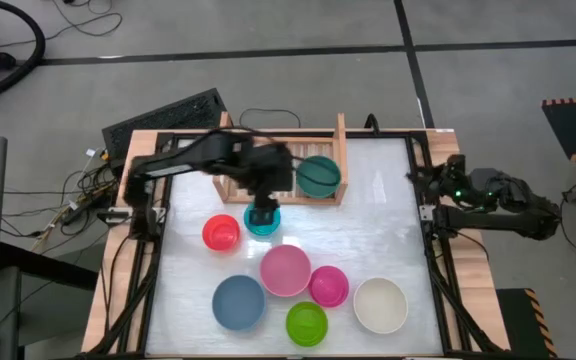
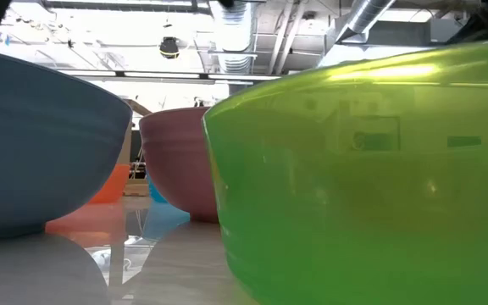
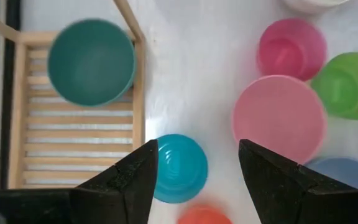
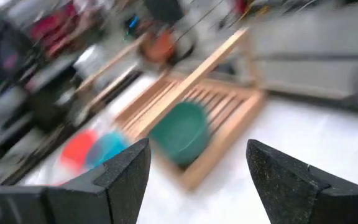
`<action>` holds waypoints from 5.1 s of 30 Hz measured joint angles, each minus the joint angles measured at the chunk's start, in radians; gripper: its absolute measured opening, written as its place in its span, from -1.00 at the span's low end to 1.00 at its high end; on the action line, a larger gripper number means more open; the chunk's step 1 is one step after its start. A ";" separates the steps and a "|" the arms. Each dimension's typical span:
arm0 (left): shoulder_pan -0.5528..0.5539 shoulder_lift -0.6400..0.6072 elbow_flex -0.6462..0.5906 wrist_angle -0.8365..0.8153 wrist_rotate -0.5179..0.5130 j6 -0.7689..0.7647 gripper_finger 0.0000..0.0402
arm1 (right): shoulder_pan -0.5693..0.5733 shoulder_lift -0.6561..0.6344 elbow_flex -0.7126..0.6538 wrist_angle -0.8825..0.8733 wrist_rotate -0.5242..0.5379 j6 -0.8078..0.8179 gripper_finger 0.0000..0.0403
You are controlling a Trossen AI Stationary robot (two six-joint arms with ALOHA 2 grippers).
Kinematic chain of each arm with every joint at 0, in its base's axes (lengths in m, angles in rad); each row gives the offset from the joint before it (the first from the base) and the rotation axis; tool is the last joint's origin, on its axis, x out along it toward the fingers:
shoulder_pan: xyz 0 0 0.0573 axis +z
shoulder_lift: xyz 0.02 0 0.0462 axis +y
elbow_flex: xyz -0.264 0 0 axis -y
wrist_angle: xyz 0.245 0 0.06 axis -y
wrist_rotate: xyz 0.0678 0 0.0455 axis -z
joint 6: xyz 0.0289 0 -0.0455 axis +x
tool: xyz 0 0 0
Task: Place and stack bowls onto a shelf
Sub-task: Stack the white bowl on top of the green bowl on the shelf
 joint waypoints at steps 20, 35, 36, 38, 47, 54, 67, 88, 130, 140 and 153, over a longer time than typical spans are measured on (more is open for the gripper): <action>-0.229 -0.275 0.000 -0.075 -0.179 -0.268 0.04 | 0.289 0.841 0.037 0.162 -0.592 0.081 0.45; -0.305 -0.281 -0.001 -0.088 -0.242 -0.202 0.04 | 0.701 1.084 0.209 0.030 -0.512 0.257 0.45; -0.306 -0.282 -0.001 -0.088 -0.242 -0.201 0.04 | 0.711 1.102 0.209 0.034 -0.512 0.271 0.45; -0.306 -0.282 -0.001 -0.088 -0.243 -0.192 0.04 | 0.728 1.135 0.209 0.036 -0.511 0.288 0.45; -0.306 -0.282 -0.001 -0.087 -0.244 -0.158 0.04 | 0.738 1.297 0.209 0.033 -0.509 0.290 0.43; -0.306 -0.280 -0.001 -0.087 -0.290 -0.125 0.04 | 0.715 1.346 0.209 0.077 -0.522 0.338 -0.17; -0.303 -0.279 -0.001 -0.087 -0.436 -0.186 0.04 | 0.624 1.271 0.337 -0.105 -0.384 0.489 -0.87; -0.304 -0.275 -0.256 0.258 -0.637 0.643 0.04 | 0.047 1.264 0.940 -0.382 0.052 0.217 -0.87; -0.166 -0.277 -0.671 0.655 -0.710 1.314 -0.81 | -0.032 1.551 1.243 -0.284 -0.016 -0.014 -0.87; -0.165 -0.276 -0.673 0.655 -0.701 1.299 -0.95 | -0.023 1.548 1.244 -0.196 -0.010 -0.050 -0.60; -0.157 -0.276 -0.672 0.698 -0.738 1.199 -1.00 | -0.014 1.530 1.242 -0.128 -0.023 -0.114 0.28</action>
